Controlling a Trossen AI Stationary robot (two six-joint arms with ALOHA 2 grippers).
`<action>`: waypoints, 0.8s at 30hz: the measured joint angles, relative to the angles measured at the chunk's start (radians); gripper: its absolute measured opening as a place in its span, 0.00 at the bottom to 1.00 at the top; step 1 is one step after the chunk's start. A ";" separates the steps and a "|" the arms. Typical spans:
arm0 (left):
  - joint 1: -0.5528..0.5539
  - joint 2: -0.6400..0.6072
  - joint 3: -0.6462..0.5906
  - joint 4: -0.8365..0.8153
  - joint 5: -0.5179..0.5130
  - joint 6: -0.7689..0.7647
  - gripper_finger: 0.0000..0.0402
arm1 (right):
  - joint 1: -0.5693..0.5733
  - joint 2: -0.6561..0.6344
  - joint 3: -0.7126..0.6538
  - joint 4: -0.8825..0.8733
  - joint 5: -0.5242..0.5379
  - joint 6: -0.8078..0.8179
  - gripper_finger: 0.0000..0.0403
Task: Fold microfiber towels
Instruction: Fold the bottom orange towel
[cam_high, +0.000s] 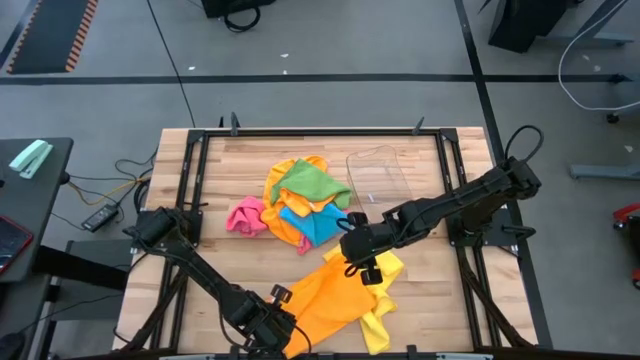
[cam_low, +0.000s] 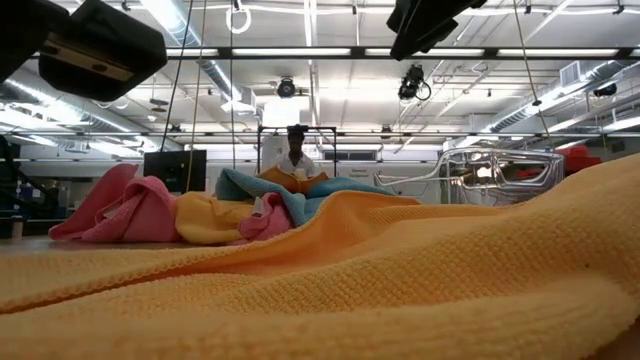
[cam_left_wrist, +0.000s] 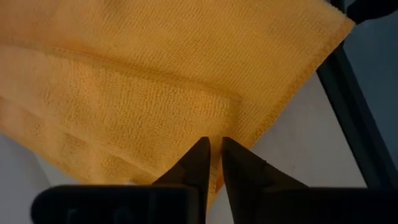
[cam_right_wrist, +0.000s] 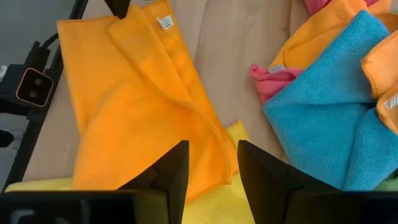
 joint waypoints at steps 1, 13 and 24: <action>-0.003 0.000 0.000 0.000 0.000 0.001 0.11 | 0.000 0.000 0.000 0.000 0.000 0.004 0.36; -0.046 0.000 0.000 -0.007 -0.045 0.023 0.46 | 0.000 0.000 0.000 0.001 0.000 0.033 0.36; -0.052 0.007 0.001 -0.028 -0.153 0.060 0.43 | 0.000 0.000 -0.001 0.027 0.000 0.048 0.36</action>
